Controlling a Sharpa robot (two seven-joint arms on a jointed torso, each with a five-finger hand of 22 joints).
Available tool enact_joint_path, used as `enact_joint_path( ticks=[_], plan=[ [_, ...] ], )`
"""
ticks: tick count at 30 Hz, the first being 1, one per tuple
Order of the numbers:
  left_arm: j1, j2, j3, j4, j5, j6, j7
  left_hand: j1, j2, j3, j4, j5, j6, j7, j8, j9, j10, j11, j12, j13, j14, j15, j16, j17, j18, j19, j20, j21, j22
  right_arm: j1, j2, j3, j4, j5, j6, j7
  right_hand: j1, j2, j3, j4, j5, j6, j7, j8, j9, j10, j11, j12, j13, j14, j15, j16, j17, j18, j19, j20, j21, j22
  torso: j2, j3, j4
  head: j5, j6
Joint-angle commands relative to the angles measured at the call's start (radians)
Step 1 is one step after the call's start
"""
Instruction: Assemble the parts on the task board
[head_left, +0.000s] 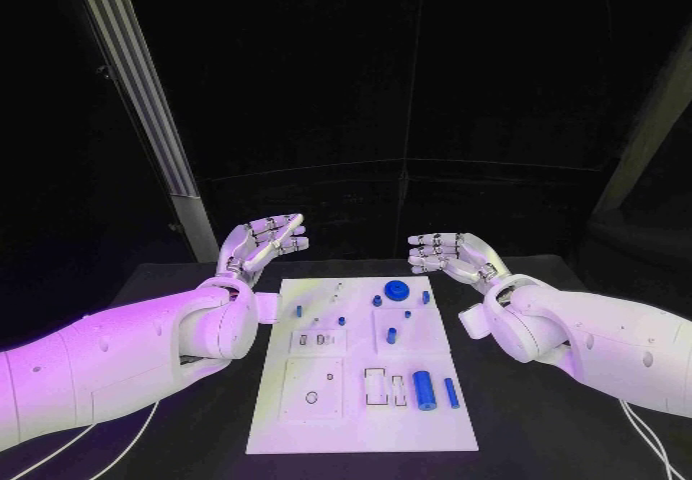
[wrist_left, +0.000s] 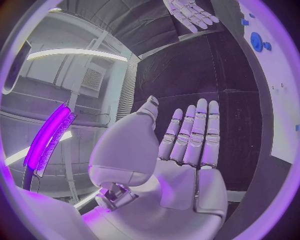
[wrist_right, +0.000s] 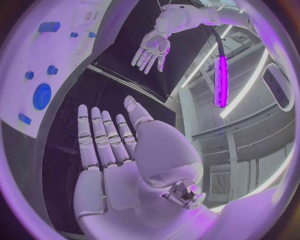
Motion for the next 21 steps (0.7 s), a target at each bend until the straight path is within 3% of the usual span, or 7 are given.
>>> enact_joint_path(
  ticks=[1, 7, 9, 12, 15, 19, 21],
  plan=[
    [0.003, -0.014, 0.001, 0.016, -0.042, 0.071, 0.040, 0.006, 0.010, -0.005, -0.017, 0.004, 0.042, 0.048, 0.006, -0.003, 0.049, -0.013, 0.009, -0.002, 0.043, -0.012, 0.008, 0.005, 0.016, 0.036, -0.012, 0.007, -0.003, 0.017, -0.003, 0.002, -0.003, -0.166, -0.020, -0.021, 0.014, 0.002, 0.021, -0.054, -0.015, 0.192, 0.047, 0.008, 0.001, 0.197, -0.033, 0.003, 0.002, 0.216, -0.049, 0.009, 0.002, 0.032, 0.141, -0.040, 0.095, 0.032, 0.017, 0.0053, 0.0033, -0.002, 0.003],
    [0.005, -0.051, 0.001, 0.066, -0.075, 0.110, 0.020, 0.014, 0.024, -0.012, -0.042, 0.003, 0.088, 0.034, 0.005, -0.011, 0.120, -0.030, 0.010, -0.001, 0.096, -0.030, 0.002, 0.014, 0.015, 0.078, -0.027, 0.008, -0.012, 0.049, -0.008, 0.002, -0.001, -0.368, -0.018, -0.122, 0.039, -0.021, 0.045, -0.058, 0.007, 0.265, 0.029, 0.007, 0.003, 0.299, -0.064, -0.006, 0.004, 0.349, -0.095, 0.020, 0.005, 0.030, 0.228, -0.092, 0.222, 0.099, 0.040, 0.0060, 0.0071, -0.008, 0.000],
    [0.007, -0.067, 0.001, 0.091, -0.080, 0.134, 0.017, 0.020, 0.026, -0.013, -0.054, 0.004, 0.096, 0.030, 0.001, -0.014, 0.142, -0.036, 0.011, 0.001, 0.119, -0.037, 0.007, 0.020, 0.015, 0.096, -0.033, 0.011, -0.013, 0.062, -0.002, 0.003, -0.009, -0.473, 0.016, -0.179, 0.033, -0.038, 0.054, -0.059, 0.013, 0.284, 0.019, -0.006, 0.002, 0.325, -0.073, -0.030, 0.004, 0.407, -0.109, 0.016, 0.001, 0.026, 0.234, -0.112, 0.301, 0.147, 0.047, 0.0045, 0.0087, -0.011, -0.002],
    [0.013, -0.092, 0.001, 0.132, -0.054, 0.182, 0.020, 0.031, 0.035, -0.009, -0.068, 0.004, 0.096, 0.029, -0.007, -0.018, 0.157, -0.039, 0.011, 0.002, 0.135, -0.042, 0.012, 0.028, 0.014, 0.111, -0.039, 0.013, -0.015, 0.086, 0.015, 0.003, -0.024, -0.655, 0.060, -0.261, 0.013, -0.071, 0.059, -0.059, 0.097, 0.310, 0.005, -0.016, 0.002, 0.370, -0.094, -0.041, 0.005, 0.534, -0.143, 0.065, 0.013, 0.034, 0.277, -0.139, 0.414, 0.213, 0.065, 0.0007, 0.0117, -0.016, 0.006],
    [0.020, -0.103, 0.001, 0.156, -0.025, 0.204, 0.021, 0.036, 0.038, -0.008, -0.077, 0.004, 0.097, 0.029, -0.011, -0.019, 0.155, -0.038, 0.007, 0.000, 0.131, -0.041, 0.009, 0.029, 0.013, 0.111, -0.039, 0.010, -0.018, 0.100, 0.031, 0.003, -0.034, -0.775, 0.076, -0.309, 0.003, -0.081, 0.071, -0.057, 0.094, 0.320, -0.001, -0.025, 0.002, 0.390, -0.105, -0.051, 0.006, 0.598, -0.159, 0.100, 0.020, 0.033, 0.298, -0.151, 0.478, 0.250, 0.083, -0.0025, 0.0174, -0.021, 0.015],
    [0.025, -0.107, 0.001, 0.171, -0.008, 0.218, 0.019, 0.038, 0.039, -0.008, -0.082, 0.004, 0.099, 0.029, -0.013, -0.019, 0.152, -0.038, 0.002, -0.002, 0.127, -0.040, 0.006, 0.029, 0.013, 0.110, -0.039, 0.007, -0.020, 0.113, 0.054, 0.004, -0.047, -0.904, 0.078, -0.357, -0.020, -0.095, 0.092, -0.059, 0.060, 0.333, -0.018, -0.046, 0.002, 0.416, -0.130, -0.074, 0.007, 0.664, -0.183, 0.362, 0.153, 0.036, 0.329, -0.175, 0.587, 0.315, 0.101, -0.0050, 0.0234, -0.026, 0.023],
    [0.027, -0.106, 0.001, 0.176, -0.004, 0.224, 0.017, 0.038, 0.040, -0.008, -0.083, 0.004, 0.099, 0.029, -0.014, -0.019, 0.152, -0.037, 0.002, -0.002, 0.127, -0.040, 0.005, 0.029, 0.013, 0.110, -0.039, 0.007, -0.020, 0.117, 0.066, 0.004, -0.054, -0.964, 0.077, -0.380, -0.028, -0.097, 0.101, -0.057, 0.060, 0.337, -0.014, -0.052, 0.002, 0.416, -0.123, -0.080, 0.007, 0.673, -0.179, 0.407, 0.185, 0.034, 0.318, -0.174, 0.609, 0.330, 0.108, -0.0059, 0.0256, -0.028, 0.027]
  ],
)
